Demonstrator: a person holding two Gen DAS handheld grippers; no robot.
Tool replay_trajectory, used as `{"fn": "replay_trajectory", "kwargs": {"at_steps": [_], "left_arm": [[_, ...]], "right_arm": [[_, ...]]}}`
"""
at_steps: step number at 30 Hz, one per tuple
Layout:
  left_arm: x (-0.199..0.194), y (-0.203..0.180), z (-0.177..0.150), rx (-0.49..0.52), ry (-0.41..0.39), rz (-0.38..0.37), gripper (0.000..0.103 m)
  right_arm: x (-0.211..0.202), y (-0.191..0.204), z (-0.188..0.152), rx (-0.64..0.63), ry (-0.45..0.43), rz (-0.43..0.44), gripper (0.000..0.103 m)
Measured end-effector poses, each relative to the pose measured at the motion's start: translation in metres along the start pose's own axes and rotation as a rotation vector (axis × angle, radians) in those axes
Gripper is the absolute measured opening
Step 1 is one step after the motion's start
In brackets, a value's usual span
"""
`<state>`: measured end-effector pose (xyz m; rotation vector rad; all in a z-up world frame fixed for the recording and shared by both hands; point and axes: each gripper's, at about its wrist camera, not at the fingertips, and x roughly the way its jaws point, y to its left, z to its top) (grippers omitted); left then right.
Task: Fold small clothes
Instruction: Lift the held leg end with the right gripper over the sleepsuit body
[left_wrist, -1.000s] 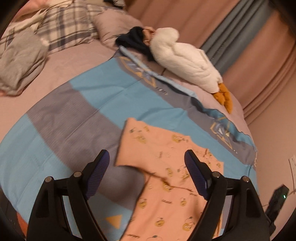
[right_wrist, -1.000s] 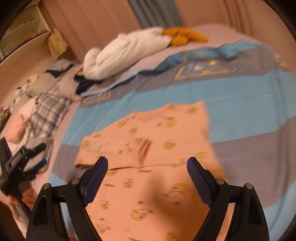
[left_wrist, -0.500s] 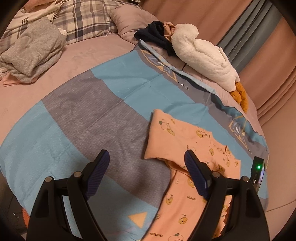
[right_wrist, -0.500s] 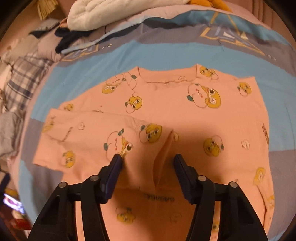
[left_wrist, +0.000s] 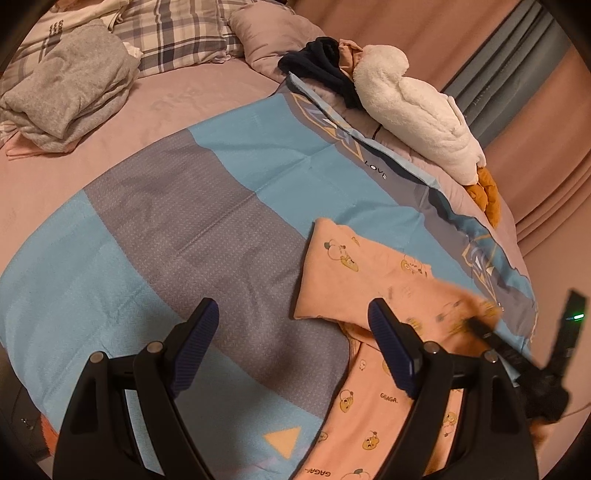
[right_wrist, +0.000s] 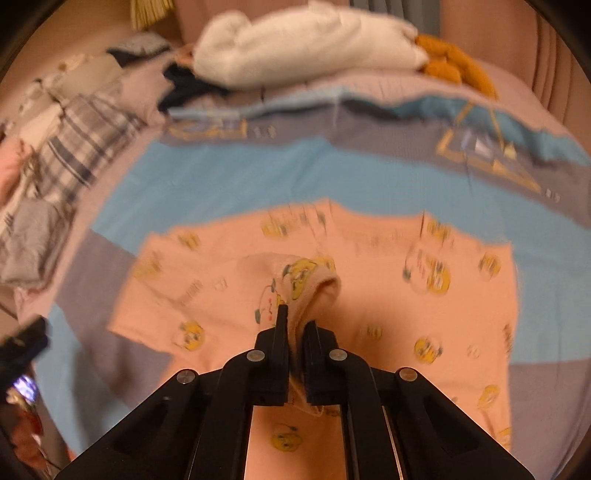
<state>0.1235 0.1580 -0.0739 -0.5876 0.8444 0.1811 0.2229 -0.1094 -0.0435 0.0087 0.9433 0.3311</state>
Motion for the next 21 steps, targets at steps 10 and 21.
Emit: {"fn": "replay_trajectory", "kwargs": {"at_steps": [10, 21], "left_arm": [[0.001, -0.002, 0.008, -0.002, 0.007, -0.011, 0.083], [0.007, -0.022, 0.015, 0.042, 0.011, -0.035, 0.083]], "right_arm": [[-0.075, 0.025, 0.047, -0.065, -0.207, 0.091, 0.006], [-0.108, 0.001, 0.061, -0.046, -0.297, -0.007, 0.006]]}}
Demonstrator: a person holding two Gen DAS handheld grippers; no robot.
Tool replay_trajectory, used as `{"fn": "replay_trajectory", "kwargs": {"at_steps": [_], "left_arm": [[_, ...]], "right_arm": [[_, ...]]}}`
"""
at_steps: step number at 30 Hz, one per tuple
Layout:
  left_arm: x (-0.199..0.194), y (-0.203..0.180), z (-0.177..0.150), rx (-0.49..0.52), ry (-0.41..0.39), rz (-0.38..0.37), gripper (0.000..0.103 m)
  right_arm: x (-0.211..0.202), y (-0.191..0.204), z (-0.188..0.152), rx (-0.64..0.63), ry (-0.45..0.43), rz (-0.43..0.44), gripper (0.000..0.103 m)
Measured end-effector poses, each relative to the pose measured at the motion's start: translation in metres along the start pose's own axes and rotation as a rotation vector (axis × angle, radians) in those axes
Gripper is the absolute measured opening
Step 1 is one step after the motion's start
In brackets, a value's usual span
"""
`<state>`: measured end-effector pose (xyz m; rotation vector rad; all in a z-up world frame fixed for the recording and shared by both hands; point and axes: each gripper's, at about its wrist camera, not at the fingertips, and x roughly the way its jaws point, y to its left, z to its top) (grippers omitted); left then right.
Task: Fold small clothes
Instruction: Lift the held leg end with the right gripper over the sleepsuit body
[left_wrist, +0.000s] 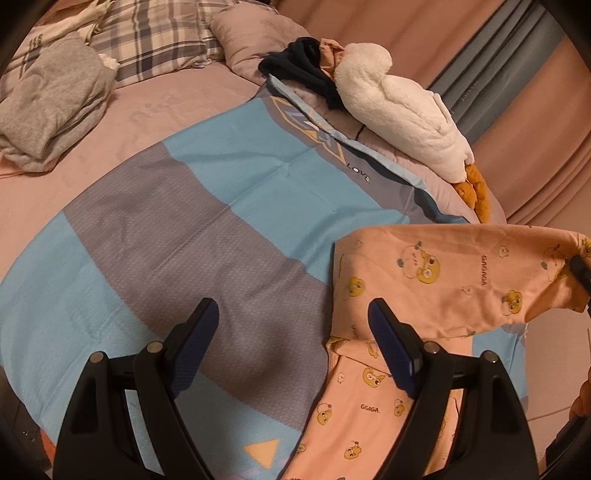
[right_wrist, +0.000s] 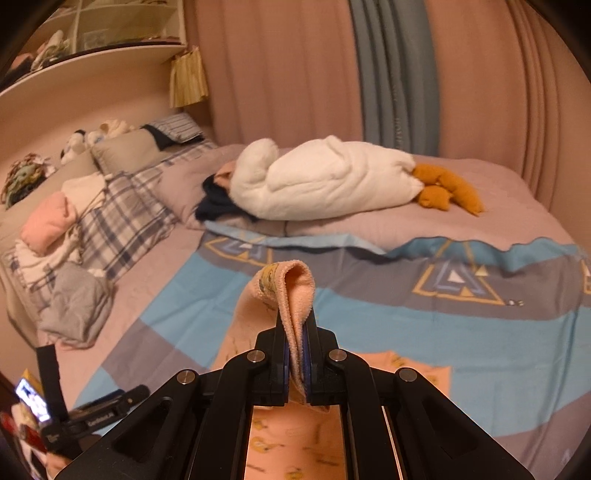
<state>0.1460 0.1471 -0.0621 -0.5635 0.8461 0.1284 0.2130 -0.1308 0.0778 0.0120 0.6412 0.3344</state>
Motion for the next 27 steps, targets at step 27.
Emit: {"fn": "replay_trajectory", "kwargs": {"at_steps": [27], "left_arm": [[0.103, -0.077, -0.027, 0.195, 0.231, -0.029, 0.055]], "right_arm": [[0.029, -0.104, -0.048, 0.159, 0.166, -0.238, 0.006]]}}
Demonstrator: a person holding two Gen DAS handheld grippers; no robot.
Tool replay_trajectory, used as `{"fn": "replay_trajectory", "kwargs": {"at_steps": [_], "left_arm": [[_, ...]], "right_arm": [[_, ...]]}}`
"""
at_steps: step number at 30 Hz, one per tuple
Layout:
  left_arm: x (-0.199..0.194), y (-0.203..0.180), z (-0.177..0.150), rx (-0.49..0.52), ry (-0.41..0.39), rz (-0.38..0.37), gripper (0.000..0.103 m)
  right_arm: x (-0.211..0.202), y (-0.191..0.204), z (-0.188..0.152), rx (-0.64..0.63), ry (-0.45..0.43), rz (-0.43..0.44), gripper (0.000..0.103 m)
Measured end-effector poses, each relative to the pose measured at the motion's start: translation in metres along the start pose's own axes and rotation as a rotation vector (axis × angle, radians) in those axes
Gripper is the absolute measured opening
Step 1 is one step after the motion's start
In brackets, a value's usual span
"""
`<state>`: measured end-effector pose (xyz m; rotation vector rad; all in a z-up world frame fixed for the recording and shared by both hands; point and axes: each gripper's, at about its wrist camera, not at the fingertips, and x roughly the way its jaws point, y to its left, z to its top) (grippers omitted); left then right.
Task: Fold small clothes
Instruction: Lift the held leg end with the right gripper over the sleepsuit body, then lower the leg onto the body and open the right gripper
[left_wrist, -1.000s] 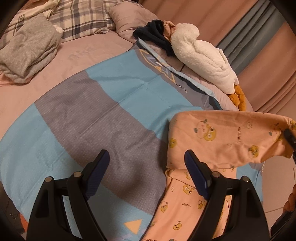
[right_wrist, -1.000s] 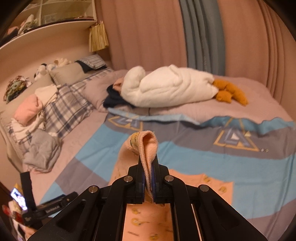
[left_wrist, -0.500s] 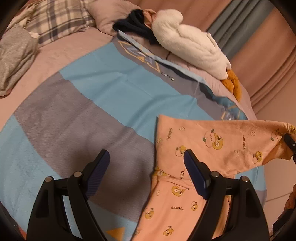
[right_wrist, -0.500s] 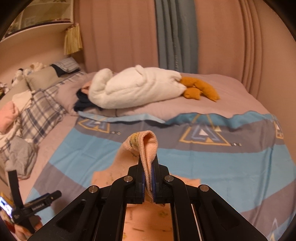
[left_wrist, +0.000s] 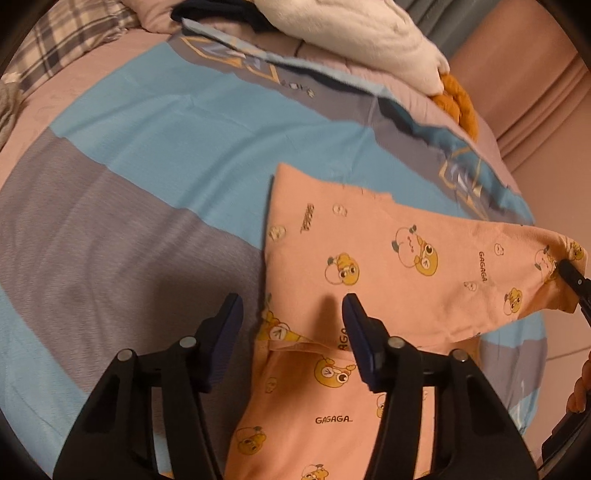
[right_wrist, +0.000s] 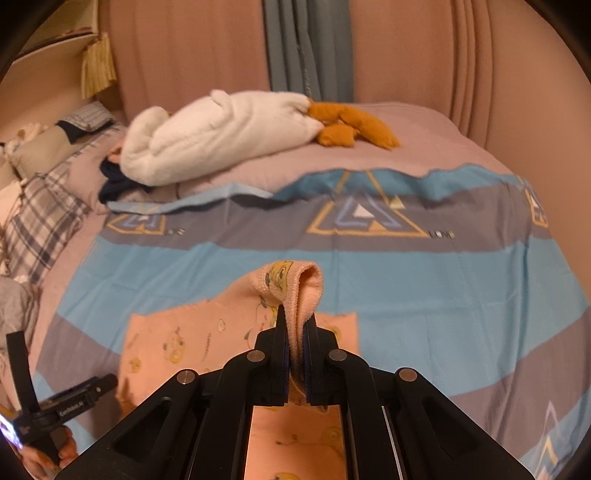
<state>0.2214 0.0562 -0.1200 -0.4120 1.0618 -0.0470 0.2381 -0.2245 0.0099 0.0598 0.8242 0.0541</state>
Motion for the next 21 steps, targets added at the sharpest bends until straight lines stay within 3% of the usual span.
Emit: {"fn": "replay_trajectory", "kwargs": {"at_steps": [10, 21], "left_arm": [[0.037, 0.005, -0.003, -0.011, 0.102, 0.014, 0.055], [0.042, 0.008, 0.001, -0.043, 0.091, -0.007, 0.058]], "right_arm": [[0.036, -0.027, -0.023, 0.074, 0.113, -0.028, 0.006], [0.065, -0.041, -0.048, 0.103, 0.208, -0.066, 0.006]]}}
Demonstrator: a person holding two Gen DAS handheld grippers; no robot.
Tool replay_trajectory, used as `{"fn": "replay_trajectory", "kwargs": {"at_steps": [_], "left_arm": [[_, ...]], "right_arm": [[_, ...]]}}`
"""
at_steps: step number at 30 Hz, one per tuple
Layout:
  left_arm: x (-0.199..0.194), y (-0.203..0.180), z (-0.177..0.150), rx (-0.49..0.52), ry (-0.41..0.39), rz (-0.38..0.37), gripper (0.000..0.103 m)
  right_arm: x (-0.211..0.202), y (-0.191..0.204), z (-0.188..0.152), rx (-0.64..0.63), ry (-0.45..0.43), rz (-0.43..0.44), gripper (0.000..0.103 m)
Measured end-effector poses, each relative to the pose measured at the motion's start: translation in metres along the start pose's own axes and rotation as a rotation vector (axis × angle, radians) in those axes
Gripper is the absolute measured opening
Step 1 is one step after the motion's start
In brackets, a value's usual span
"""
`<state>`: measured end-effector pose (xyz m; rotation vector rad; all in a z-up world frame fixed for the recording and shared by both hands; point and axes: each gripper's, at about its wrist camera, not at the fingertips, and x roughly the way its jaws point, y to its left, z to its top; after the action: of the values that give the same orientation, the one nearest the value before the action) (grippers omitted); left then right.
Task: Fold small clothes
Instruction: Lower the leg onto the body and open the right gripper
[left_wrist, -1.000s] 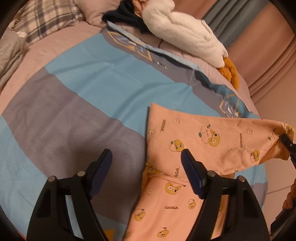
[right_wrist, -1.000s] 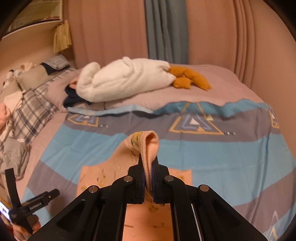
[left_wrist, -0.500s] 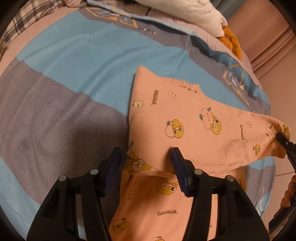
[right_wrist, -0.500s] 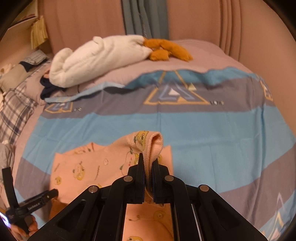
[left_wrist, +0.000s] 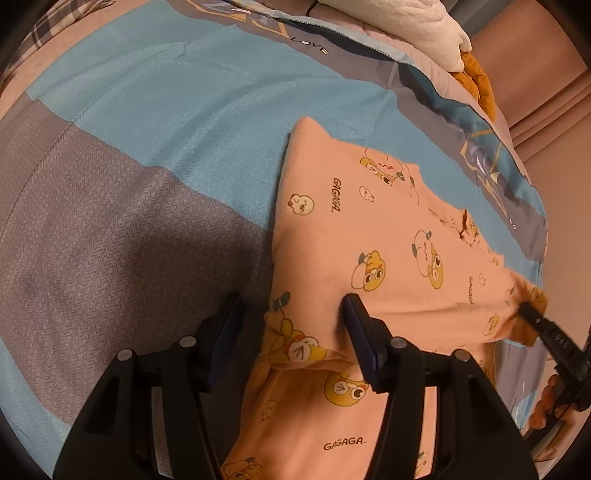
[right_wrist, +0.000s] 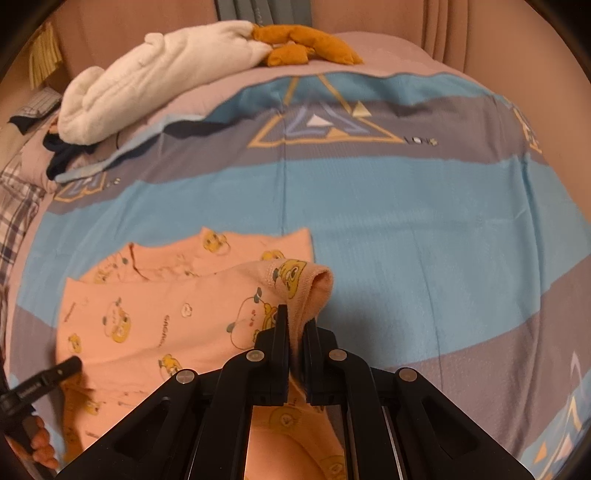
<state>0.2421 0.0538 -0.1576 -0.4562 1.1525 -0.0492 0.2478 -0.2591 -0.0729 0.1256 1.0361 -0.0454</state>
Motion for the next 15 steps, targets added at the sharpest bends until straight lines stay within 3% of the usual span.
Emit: {"fn": "replay_trajectory", "kwargs": {"at_steps": [15], "left_arm": [[0.000, 0.005, -0.001, -0.009, -0.013, -0.027, 0.059]], "right_arm": [[0.031, -0.011, -0.014, 0.003, 0.083, -0.035, 0.006]]}}
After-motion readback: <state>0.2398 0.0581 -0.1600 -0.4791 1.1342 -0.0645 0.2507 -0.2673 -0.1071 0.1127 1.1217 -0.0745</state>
